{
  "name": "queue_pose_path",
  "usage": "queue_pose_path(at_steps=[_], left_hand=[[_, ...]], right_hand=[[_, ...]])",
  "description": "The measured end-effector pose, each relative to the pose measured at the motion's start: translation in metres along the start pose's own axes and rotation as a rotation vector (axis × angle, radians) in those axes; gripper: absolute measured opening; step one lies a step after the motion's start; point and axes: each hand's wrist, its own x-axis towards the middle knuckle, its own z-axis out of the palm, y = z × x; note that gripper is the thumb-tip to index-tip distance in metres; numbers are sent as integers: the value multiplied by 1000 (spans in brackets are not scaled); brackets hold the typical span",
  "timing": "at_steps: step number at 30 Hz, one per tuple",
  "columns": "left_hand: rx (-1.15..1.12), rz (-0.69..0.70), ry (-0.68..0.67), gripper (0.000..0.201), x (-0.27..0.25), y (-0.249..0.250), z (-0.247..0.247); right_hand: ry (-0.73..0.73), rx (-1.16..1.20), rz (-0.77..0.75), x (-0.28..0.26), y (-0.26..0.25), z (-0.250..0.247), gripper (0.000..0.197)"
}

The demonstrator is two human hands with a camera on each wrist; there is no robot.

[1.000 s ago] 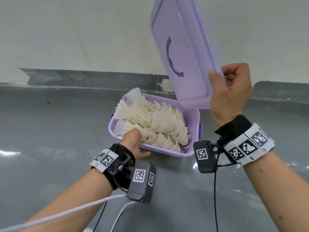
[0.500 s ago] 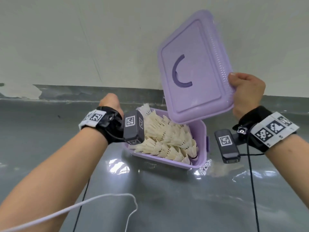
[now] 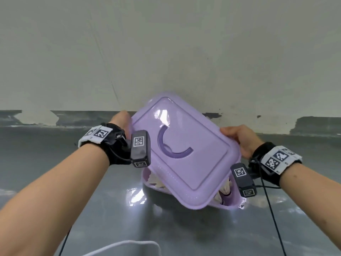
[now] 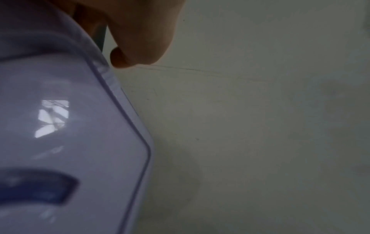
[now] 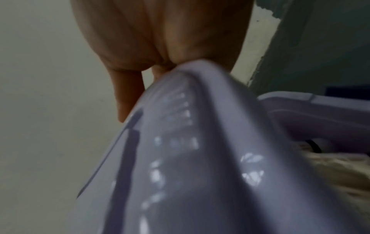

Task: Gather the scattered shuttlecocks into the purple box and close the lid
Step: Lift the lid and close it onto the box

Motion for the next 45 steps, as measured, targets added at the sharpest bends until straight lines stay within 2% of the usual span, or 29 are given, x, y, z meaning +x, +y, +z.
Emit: queue_pose_path(at_steps=[3,5,7,9,10,12,15,18,20,23,25,26,29,31,33,35,38,41,45], left_hand=[[75,-46,-33,20,29,-29,-9],[187,-71,-27,39,37,-49,-11],[214,-129,-100,60,32,-68,-10],[143,-168,-226,57,21,-78,-7],[130,-153,-242,51,19,-80,-4],[166,-114,-168,50,22,-83,-2],[231,-23,-50,68,32,-83,-6],[177,19,13,88,39,-92,-10],[151,44,62,81,41,-103,-10],[147,68,131,63,43,-122,-10],[204,134,151,59,40,-134,-11],[252,177,149,56,38,-139,-12],[348,300,93,47,37,-147,-14],[395,354,48,47,34,-146,-11],[371,386,26,45,31,-145,-8],[330,415,27,45,29,-143,-7],[264,388,12,47,26,-138,-6],[206,328,-1,33,25,-127,-6],[158,344,13,35,24,-104,-7]], right_hand=[[-17,-55,58,9,18,-10,24],[18,-126,72,15,26,-17,23],[64,-199,59,21,30,-22,20],[136,-297,0,28,32,-26,20],[170,-366,-55,32,33,-29,24],[206,-540,-170,33,34,-29,27],[213,-709,-262,34,37,-28,28],[210,-786,-309,36,45,-27,31],[212,-823,-280,35,49,-27,47],[240,-796,-208,33,56,-34,90],[321,-873,-161,27,64,-37,119],[375,-934,-142,25,70,-39,122],[462,-1032,-110,15,84,-41,102],[448,-1005,-108,13,89,-44,101],[418,-905,-164,17,90,-51,97],[422,-850,-254,16,85,-51,78],[472,-816,-339,16,75,-48,64],[502,-687,-304,19,70,-45,55],[523,-561,-346,14,56,-37,46]])
